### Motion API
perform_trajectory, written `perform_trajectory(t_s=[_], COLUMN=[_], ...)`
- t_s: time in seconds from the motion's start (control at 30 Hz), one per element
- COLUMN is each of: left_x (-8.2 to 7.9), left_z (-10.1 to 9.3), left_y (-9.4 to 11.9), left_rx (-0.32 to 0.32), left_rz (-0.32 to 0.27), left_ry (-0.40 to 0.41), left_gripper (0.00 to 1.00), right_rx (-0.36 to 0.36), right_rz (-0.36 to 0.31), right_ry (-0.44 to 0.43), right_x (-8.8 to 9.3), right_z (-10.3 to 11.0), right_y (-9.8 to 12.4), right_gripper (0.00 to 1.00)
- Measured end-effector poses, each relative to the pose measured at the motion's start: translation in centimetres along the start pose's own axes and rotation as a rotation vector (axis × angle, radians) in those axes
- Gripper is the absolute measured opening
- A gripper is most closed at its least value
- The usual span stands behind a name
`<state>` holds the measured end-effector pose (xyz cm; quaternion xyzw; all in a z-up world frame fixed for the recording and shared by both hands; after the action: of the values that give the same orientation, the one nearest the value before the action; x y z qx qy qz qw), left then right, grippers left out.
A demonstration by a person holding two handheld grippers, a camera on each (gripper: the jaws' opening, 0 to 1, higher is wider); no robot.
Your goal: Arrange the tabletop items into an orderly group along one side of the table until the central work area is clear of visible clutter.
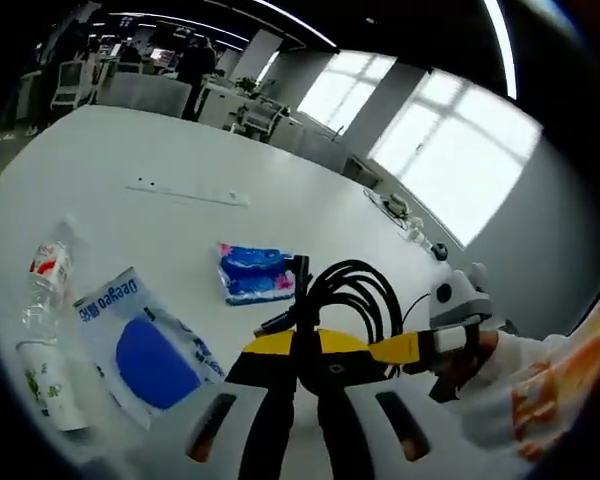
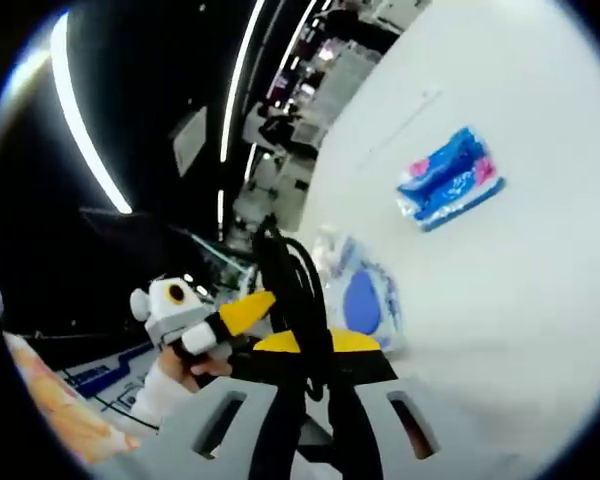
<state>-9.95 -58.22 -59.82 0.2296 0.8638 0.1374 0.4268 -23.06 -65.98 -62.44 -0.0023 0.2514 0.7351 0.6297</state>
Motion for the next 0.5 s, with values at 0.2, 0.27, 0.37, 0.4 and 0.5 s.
perform_trajectory(t_s=[0.2, 0.27, 0.37, 0.4, 0.5], left_x=[1.3, 1.7, 1.9, 1.9, 1.9], left_z=[-0.7, -0.8, -0.7, -0.5, -0.2], left_y=[-1.2, -1.6, -1.8, -1.7, -1.6], left_rx=[0.02, 0.02, 0.005, 0.0, -0.01], left_rz=[0.011, 0.022, 0.035, 0.028, 0.03], left_ry=[0.044, 0.044, 0.039, 0.055, 0.024], left_gripper=[0.04, 0.04, 0.05, 0.05, 0.05], right_rx=[0.068, 0.099, 0.108, 0.107, 0.105], right_rz=[-0.081, -0.076, -0.063, -0.061, -0.043], right_ry=[-0.031, -0.038, -0.04, -0.044, -0.021], right_x=[-1.7, -1.7, -1.5, -1.5, -1.5], right_z=[-1.1, -1.6, -1.9, -1.9, -2.0], right_y=[0.8, 0.9, 0.6, 0.6, 0.2], right_gripper=[0.02, 0.02, 0.02, 0.02, 0.02])
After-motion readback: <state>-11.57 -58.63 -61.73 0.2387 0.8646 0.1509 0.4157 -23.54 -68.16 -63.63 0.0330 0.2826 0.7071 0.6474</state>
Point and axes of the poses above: the point that each gripper's makers call its tool centre point, and the gripper's own axes: y roughly backward along the fingers, z roughly to its left, x roughly out of its underside, the point moved 6 cm from there along y, roughly backward along the fingers, and after that the axes turned 4 degrees about x, right-handed, at the moved point
